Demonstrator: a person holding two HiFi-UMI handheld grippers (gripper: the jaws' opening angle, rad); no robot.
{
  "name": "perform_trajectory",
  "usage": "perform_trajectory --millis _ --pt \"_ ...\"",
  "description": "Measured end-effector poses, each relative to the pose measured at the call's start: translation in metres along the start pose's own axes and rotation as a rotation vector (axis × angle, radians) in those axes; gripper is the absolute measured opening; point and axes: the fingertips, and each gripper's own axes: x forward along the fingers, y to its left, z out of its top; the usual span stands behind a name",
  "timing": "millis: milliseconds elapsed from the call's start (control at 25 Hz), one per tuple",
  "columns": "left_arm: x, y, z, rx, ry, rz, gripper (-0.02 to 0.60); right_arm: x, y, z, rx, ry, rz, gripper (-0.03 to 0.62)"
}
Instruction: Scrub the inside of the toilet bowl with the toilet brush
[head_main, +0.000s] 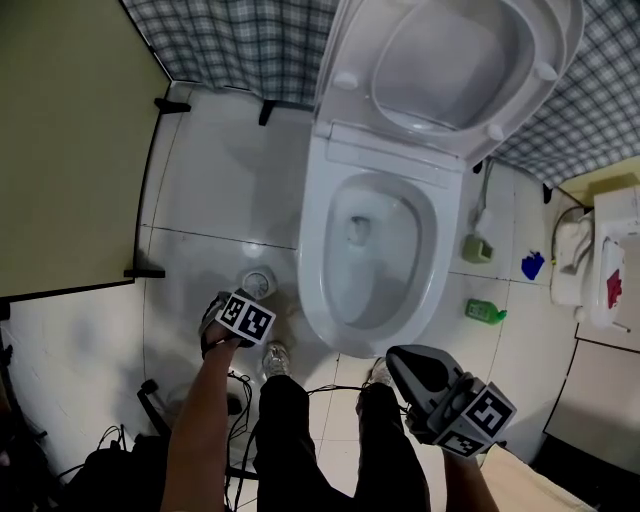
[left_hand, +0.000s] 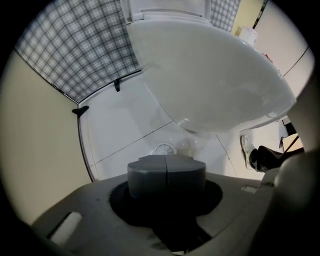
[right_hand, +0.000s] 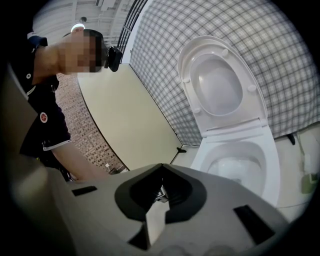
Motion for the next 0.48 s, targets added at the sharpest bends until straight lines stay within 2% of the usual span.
perform_trajectory --millis 240,280,360,400,480 --pt "0.003 0.000 0.010 0.017 -0.026 0.045 0.164 -0.006 -0.003 0.004 0.015 -0.004 -0.020 0.000" --pt "0.002 -0.001 0.013 0.014 -0.032 0.043 0.201 -0.007 -0.004 0.004 0.016 -0.007 -0.022 0.000" --pt "-0.001 -0.006 0.014 0.018 -0.037 0.031 0.324 -0.008 -0.004 0.005 0.017 -0.008 -0.018 0.000" --pt "-0.003 -0.008 0.013 0.023 -0.035 0.033 0.356 -0.008 -0.002 0.006 0.016 -0.008 -0.012 0.000" --pt "-0.013 -0.003 0.008 0.017 -0.039 0.057 0.356 -0.008 0.004 0.011 0.012 -0.020 -0.001 0.000"
